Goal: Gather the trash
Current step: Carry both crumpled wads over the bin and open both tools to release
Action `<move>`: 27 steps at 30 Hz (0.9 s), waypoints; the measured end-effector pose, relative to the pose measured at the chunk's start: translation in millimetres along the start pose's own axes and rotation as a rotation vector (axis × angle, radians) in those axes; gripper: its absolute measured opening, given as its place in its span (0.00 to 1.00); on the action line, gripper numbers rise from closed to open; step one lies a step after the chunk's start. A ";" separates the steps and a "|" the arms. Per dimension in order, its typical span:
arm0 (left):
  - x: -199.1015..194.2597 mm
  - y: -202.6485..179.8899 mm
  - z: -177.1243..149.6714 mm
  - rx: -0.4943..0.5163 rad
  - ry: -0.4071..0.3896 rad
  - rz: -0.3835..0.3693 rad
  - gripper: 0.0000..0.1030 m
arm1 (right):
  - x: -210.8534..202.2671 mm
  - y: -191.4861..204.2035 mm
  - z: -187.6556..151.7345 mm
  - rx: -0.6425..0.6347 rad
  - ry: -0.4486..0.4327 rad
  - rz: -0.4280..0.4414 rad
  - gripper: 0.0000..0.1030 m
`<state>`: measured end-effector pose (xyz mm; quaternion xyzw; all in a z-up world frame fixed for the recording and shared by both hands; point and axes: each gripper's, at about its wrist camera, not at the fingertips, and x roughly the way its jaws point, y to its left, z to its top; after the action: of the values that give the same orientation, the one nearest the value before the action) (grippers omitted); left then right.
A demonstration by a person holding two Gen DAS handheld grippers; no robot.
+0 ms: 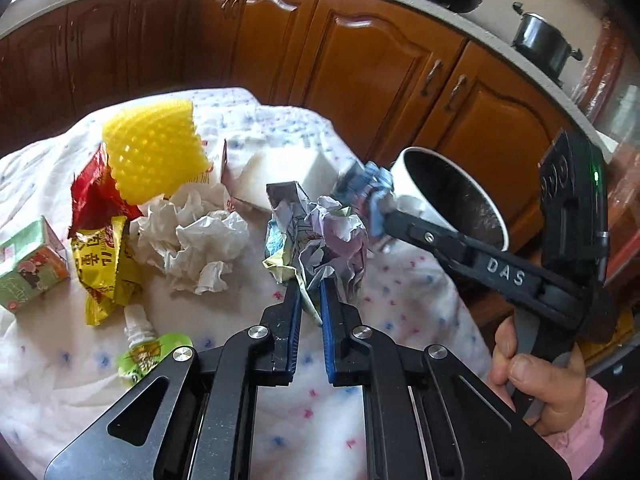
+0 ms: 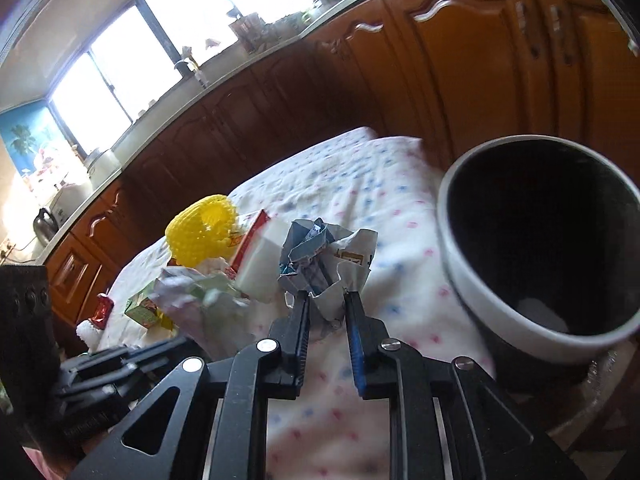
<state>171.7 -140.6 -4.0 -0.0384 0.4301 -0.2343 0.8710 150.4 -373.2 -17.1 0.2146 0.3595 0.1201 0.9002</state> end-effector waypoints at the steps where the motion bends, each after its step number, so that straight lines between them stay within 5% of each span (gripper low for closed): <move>1: -3.4 -1.4 0.2 0.003 -0.006 -0.005 0.08 | -6.3 -3.3 -2.7 0.011 -0.007 -0.002 0.17; 12: -6.0 -34.2 4.4 0.052 -0.006 -0.067 0.08 | -67.1 -31.7 -21.8 0.051 -0.098 -0.108 0.18; 27: 27.0 -104.1 38.2 0.155 0.009 -0.109 0.08 | -97.6 -76.7 -1.3 0.087 -0.160 -0.263 0.18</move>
<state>176.0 -250.1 28.2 0.0067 0.4118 -0.3140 0.8554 84.7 -476.4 3.9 0.2134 0.3164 -0.0317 0.9238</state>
